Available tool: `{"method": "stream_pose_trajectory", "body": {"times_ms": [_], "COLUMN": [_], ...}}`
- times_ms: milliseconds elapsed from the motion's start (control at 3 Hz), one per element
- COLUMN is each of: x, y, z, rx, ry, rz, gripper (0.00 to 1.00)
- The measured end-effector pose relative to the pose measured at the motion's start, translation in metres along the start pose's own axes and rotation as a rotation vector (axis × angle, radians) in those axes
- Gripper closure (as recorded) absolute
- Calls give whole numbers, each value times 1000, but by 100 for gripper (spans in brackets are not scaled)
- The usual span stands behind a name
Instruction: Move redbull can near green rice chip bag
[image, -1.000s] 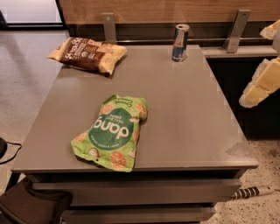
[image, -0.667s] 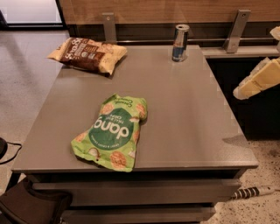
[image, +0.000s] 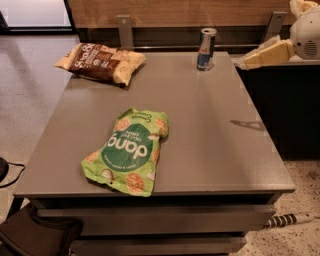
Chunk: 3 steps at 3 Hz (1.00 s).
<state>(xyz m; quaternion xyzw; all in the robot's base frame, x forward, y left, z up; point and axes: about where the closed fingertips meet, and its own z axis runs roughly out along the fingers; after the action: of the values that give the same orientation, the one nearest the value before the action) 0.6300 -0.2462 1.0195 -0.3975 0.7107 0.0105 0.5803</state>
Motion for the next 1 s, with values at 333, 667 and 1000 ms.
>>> {"method": "stream_pose_trajectory", "body": {"times_ms": [333, 667, 1000], "x": [-22, -22, -5], "y": [-25, -24, -35], "z": [32, 32, 59], "rx": [62, 61, 33], "ry": [-172, -169, -124], "rz": [-14, -13, 72], "gripper": [0, 0, 0]}}
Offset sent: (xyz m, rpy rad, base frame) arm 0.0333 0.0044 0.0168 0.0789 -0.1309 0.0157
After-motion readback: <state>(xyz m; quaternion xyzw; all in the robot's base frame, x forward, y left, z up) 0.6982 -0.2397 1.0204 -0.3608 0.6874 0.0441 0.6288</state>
